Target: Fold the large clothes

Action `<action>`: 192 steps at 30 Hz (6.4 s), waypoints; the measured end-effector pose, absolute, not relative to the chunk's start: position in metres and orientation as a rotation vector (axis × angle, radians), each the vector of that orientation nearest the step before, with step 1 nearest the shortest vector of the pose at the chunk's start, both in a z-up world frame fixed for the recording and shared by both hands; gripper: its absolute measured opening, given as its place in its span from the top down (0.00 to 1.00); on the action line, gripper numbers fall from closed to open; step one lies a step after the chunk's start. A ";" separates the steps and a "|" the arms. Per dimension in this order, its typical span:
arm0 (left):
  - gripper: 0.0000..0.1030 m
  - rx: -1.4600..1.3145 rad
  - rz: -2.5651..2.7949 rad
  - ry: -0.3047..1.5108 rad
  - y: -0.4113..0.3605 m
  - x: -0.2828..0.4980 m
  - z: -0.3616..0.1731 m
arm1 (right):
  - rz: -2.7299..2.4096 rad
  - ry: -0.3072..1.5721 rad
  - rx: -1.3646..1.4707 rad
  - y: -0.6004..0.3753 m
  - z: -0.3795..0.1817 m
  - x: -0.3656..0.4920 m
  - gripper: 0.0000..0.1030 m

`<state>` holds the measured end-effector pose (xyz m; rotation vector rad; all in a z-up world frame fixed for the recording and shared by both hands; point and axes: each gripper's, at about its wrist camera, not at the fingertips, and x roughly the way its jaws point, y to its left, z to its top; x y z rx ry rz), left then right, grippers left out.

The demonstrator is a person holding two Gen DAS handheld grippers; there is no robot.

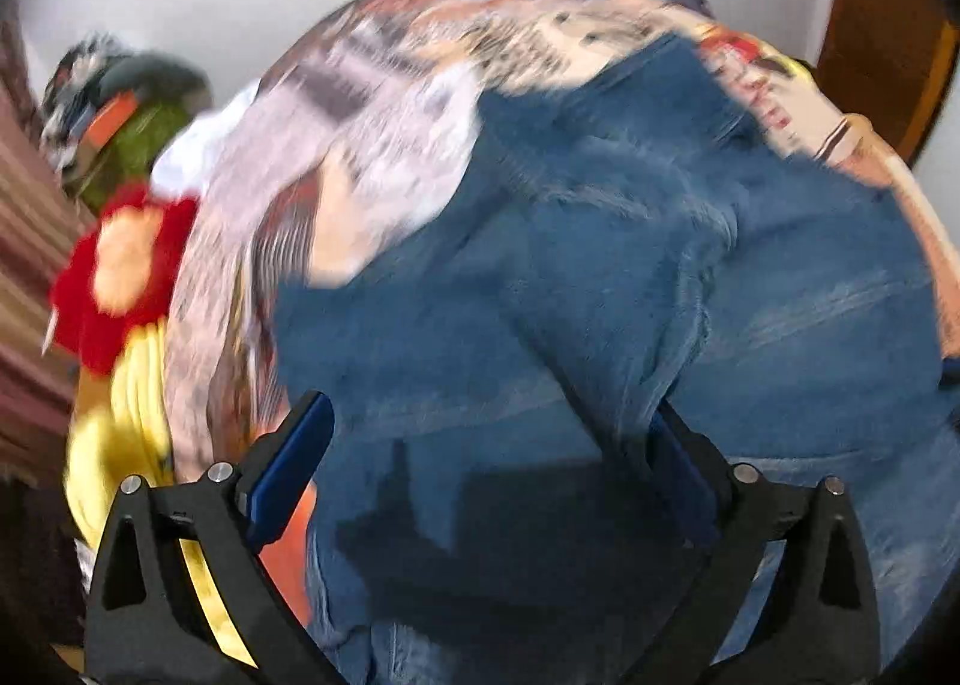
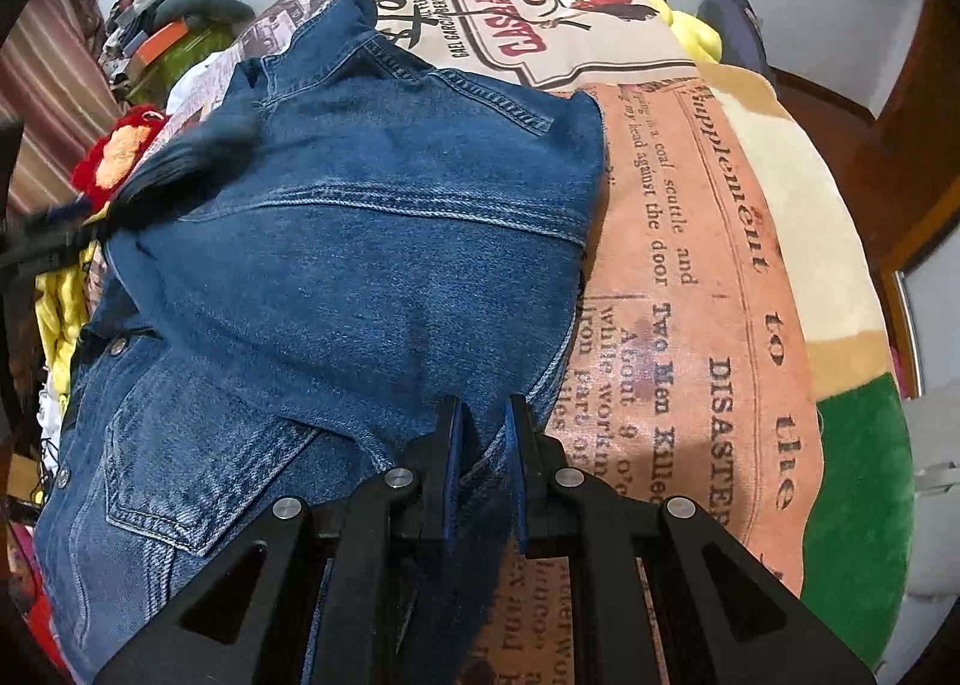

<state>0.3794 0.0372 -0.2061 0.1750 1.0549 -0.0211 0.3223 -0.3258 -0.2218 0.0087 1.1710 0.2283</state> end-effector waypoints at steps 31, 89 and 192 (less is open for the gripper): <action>0.20 -0.565 -0.169 1.194 0.133 0.360 -0.262 | 0.080 1.155 -0.188 -0.295 -0.200 0.378 0.90; 0.15 -0.194 0.003 1.117 0.188 0.441 -0.241 | 0.119 1.118 0.073 -0.339 -0.190 0.428 0.21; 0.13 -0.264 -0.002 1.056 0.161 0.189 -0.225 | 0.274 1.057 0.066 -0.288 -0.151 0.237 0.19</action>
